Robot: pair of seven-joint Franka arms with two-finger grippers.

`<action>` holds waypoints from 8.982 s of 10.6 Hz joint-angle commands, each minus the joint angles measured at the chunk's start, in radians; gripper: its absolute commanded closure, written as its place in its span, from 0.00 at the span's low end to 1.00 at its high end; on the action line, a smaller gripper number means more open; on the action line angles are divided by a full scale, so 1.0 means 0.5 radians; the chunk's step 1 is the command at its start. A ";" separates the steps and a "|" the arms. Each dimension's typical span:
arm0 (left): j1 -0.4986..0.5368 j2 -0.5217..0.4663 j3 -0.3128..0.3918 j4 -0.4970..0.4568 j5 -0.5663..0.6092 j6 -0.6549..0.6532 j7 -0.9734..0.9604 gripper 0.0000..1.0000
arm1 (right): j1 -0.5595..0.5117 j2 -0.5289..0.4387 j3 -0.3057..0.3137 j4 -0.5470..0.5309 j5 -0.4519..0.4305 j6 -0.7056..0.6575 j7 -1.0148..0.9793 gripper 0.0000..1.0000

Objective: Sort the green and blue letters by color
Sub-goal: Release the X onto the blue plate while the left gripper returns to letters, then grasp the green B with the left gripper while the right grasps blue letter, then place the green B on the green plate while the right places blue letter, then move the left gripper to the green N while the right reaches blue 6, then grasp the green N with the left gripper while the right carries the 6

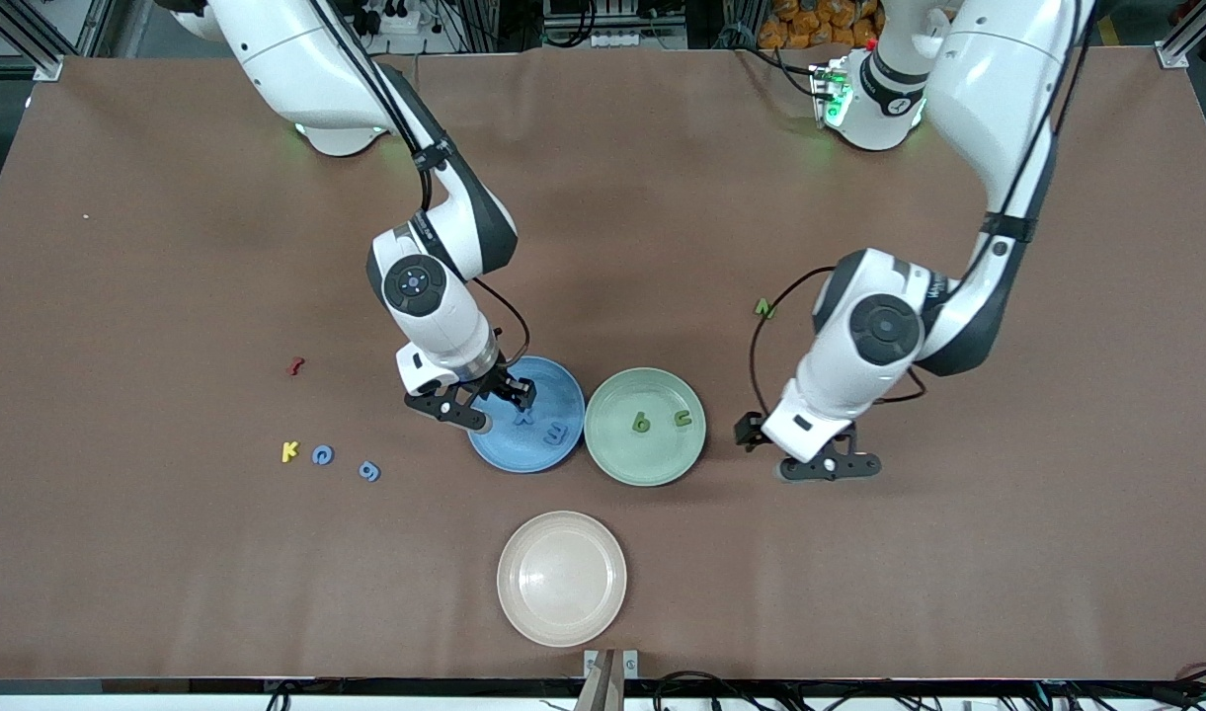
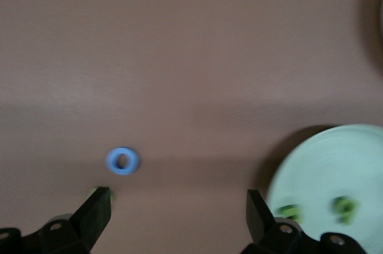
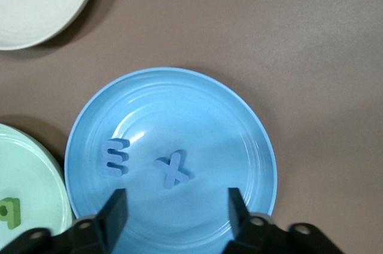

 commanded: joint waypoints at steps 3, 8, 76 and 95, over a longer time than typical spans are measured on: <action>0.211 -0.159 -0.038 -0.378 0.046 0.022 0.871 0.00 | -0.319 -0.016 -0.001 0.038 0.006 -0.187 -0.538 0.00; 0.248 -0.190 -0.035 -0.654 0.052 0.343 1.078 0.00 | -0.795 -0.010 -0.004 0.022 0.003 -0.197 -1.229 0.00; -0.188 -0.583 -0.207 -1.163 0.052 0.343 -0.415 0.00 | -0.587 0.398 -0.133 0.222 -0.012 0.076 -1.092 0.48; -0.053 -0.531 -0.247 -1.535 0.497 0.696 -0.195 0.00 | -0.041 0.153 -0.161 0.262 0.199 -0.117 -0.586 0.75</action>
